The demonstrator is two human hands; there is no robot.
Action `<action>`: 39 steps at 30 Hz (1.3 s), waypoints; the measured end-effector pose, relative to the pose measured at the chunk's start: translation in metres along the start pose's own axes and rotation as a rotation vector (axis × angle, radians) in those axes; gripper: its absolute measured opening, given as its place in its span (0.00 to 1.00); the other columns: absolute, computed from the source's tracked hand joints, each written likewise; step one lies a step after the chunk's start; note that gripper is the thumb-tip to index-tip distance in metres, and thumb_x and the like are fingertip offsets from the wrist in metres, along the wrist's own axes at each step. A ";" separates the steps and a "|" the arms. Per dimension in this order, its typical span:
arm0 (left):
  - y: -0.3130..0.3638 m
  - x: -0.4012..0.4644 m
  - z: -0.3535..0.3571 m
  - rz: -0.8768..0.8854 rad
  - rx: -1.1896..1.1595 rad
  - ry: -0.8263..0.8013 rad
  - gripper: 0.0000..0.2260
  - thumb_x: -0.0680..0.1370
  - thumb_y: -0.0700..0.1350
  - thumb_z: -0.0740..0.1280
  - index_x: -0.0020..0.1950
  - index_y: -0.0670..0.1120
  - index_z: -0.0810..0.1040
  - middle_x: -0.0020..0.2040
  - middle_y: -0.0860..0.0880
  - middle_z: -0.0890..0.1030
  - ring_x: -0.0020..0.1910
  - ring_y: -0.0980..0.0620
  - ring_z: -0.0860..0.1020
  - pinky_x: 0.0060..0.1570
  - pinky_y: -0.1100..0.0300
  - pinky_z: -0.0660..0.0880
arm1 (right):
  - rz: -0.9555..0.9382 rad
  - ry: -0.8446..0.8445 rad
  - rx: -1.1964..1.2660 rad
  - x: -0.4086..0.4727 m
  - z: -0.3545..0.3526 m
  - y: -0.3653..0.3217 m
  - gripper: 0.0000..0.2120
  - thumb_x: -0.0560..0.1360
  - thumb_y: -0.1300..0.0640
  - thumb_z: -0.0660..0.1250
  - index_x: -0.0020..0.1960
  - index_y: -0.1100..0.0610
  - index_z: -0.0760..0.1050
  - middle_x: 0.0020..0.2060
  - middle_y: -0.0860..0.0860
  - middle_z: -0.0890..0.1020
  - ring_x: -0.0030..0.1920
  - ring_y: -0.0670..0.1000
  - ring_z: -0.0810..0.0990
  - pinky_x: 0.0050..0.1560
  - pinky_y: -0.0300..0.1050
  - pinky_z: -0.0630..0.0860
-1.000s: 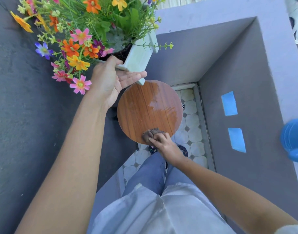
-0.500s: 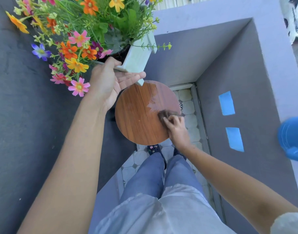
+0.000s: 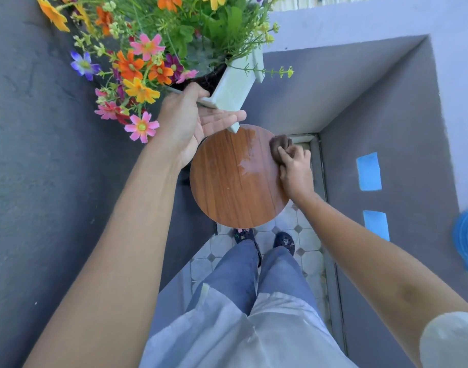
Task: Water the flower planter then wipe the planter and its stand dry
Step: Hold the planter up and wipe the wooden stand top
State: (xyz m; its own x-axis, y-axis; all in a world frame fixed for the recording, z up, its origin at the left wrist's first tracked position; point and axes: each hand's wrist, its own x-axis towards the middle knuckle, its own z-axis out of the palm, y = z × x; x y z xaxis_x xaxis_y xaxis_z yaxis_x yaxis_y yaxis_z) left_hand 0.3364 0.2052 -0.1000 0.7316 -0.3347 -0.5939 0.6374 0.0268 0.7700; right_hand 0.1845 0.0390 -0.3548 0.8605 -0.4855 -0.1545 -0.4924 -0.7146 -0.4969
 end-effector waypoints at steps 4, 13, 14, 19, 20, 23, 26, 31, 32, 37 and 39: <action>0.002 0.002 0.000 -0.009 -0.005 -0.001 0.08 0.82 0.36 0.55 0.57 0.33 0.69 0.43 0.27 0.83 0.42 0.34 0.86 0.36 0.57 0.84 | -0.122 -0.025 0.027 -0.034 0.034 -0.037 0.26 0.71 0.70 0.66 0.68 0.56 0.76 0.58 0.58 0.74 0.58 0.61 0.69 0.50 0.56 0.79; 0.007 0.007 -0.005 0.030 -0.009 0.004 0.08 0.81 0.36 0.56 0.58 0.34 0.69 0.44 0.24 0.81 0.42 0.33 0.86 0.40 0.55 0.85 | -0.605 -0.363 -0.030 -0.035 0.037 -0.051 0.24 0.76 0.60 0.69 0.71 0.52 0.73 0.66 0.55 0.71 0.62 0.57 0.68 0.53 0.52 0.78; 0.007 0.008 -0.005 0.033 -0.007 0.007 0.09 0.81 0.36 0.56 0.59 0.33 0.69 0.45 0.24 0.81 0.43 0.33 0.86 0.39 0.55 0.85 | -0.522 -0.294 -0.028 -0.013 0.026 -0.046 0.24 0.76 0.61 0.68 0.71 0.52 0.73 0.66 0.56 0.72 0.63 0.58 0.69 0.57 0.54 0.76; 0.008 0.008 -0.006 0.047 0.004 0.011 0.07 0.81 0.36 0.56 0.57 0.35 0.69 0.48 0.22 0.80 0.43 0.32 0.85 0.40 0.55 0.84 | 0.082 0.038 0.135 0.058 0.005 -0.045 0.18 0.74 0.67 0.62 0.62 0.60 0.78 0.58 0.59 0.73 0.60 0.61 0.69 0.59 0.55 0.73; 0.009 0.008 -0.006 0.045 0.004 0.014 0.07 0.81 0.36 0.56 0.57 0.35 0.69 0.49 0.22 0.80 0.43 0.32 0.85 0.40 0.55 0.84 | 0.125 0.057 0.136 0.056 0.009 -0.054 0.19 0.74 0.67 0.62 0.63 0.59 0.77 0.58 0.59 0.73 0.60 0.60 0.69 0.59 0.54 0.73; 0.010 0.010 -0.006 0.044 0.005 0.020 0.05 0.81 0.36 0.56 0.55 0.35 0.69 0.49 0.22 0.80 0.43 0.32 0.85 0.41 0.54 0.84 | -0.048 -0.037 0.133 0.018 0.040 -0.089 0.25 0.71 0.68 0.65 0.67 0.55 0.76 0.59 0.57 0.73 0.60 0.59 0.69 0.57 0.54 0.75; 0.011 0.011 -0.007 0.047 0.011 0.028 0.05 0.81 0.36 0.56 0.54 0.35 0.69 0.49 0.22 0.79 0.43 0.32 0.85 0.43 0.53 0.84 | -0.439 -0.373 0.061 -0.045 0.073 -0.124 0.26 0.74 0.64 0.65 0.71 0.51 0.73 0.66 0.56 0.71 0.62 0.60 0.67 0.52 0.56 0.78; 0.014 0.009 -0.009 0.058 0.006 0.039 0.04 0.81 0.36 0.56 0.52 0.36 0.68 0.48 0.22 0.80 0.43 0.31 0.85 0.44 0.51 0.83 | -0.634 -0.513 0.044 -0.057 0.078 -0.124 0.22 0.77 0.61 0.66 0.71 0.53 0.74 0.62 0.55 0.72 0.59 0.58 0.68 0.50 0.55 0.79; 0.014 0.009 -0.009 0.057 0.000 0.041 0.03 0.81 0.36 0.56 0.51 0.36 0.68 0.47 0.22 0.80 0.43 0.31 0.85 0.43 0.52 0.84 | -0.587 -0.459 0.039 -0.038 0.071 -0.118 0.22 0.77 0.61 0.66 0.71 0.53 0.74 0.62 0.54 0.72 0.60 0.57 0.68 0.52 0.53 0.77; 0.014 0.008 -0.007 0.056 -0.028 0.028 0.03 0.81 0.35 0.56 0.52 0.37 0.67 0.46 0.23 0.80 0.43 0.31 0.85 0.39 0.55 0.84 | -0.085 -0.066 0.149 0.072 0.034 -0.091 0.16 0.72 0.66 0.61 0.56 0.56 0.79 0.53 0.55 0.73 0.54 0.57 0.69 0.53 0.49 0.73; 0.014 0.009 -0.006 0.056 -0.030 0.025 0.03 0.81 0.35 0.56 0.52 0.37 0.67 0.45 0.23 0.80 0.42 0.31 0.85 0.38 0.55 0.84 | -0.008 -0.061 0.086 0.083 0.038 -0.098 0.15 0.73 0.65 0.60 0.57 0.56 0.77 0.55 0.56 0.73 0.58 0.58 0.68 0.52 0.55 0.76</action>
State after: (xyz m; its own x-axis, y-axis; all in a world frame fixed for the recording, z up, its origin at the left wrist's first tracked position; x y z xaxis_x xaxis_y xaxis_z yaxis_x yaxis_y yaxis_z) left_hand 0.3536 0.2085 -0.0963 0.7720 -0.3085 -0.5557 0.6018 0.0735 0.7952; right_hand 0.3092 0.0879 -0.3515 0.8719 -0.4464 -0.2011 -0.4749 -0.6710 -0.5694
